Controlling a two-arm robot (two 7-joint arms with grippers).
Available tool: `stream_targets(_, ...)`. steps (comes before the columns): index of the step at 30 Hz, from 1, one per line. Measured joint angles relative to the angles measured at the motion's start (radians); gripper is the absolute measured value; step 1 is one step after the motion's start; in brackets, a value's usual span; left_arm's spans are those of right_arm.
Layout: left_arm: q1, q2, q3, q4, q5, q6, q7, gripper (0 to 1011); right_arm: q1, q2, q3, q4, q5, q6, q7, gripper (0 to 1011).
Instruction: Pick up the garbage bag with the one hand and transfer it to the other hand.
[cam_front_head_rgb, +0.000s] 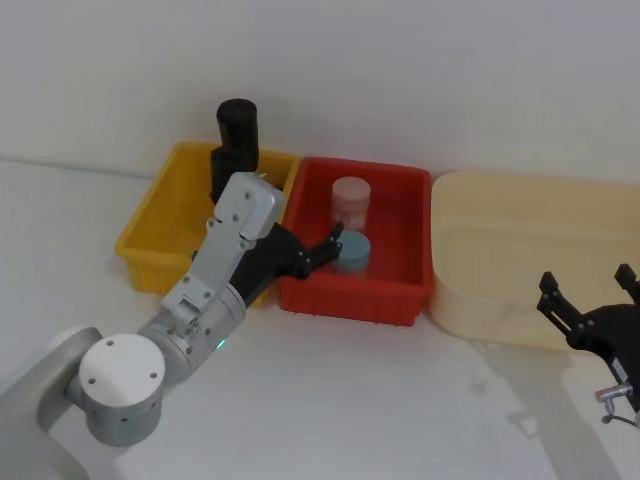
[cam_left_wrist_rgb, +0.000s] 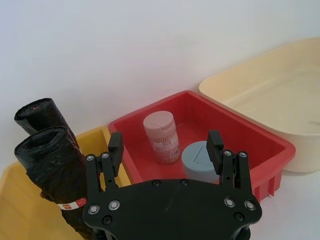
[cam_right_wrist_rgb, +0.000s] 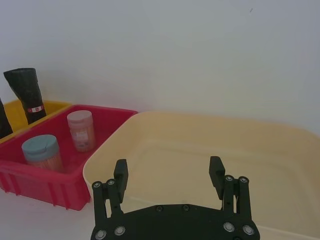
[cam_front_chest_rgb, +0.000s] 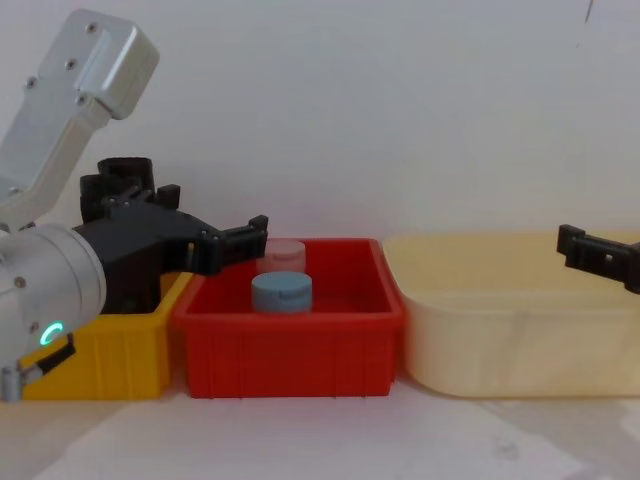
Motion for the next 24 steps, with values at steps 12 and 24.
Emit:
stream_targets(12,0.0,0.0,0.0,0.0,0.0,0.0,0.0,1000,0.0,0.0,0.0,0.0,0.0,0.0,0.0,1001)
stream_targets(24,-0.006,0.022,-0.013,-0.058,-0.001,0.063,-0.018,1000,0.061,-0.011,-0.01,0.008,0.02,0.061,0.034,1001)
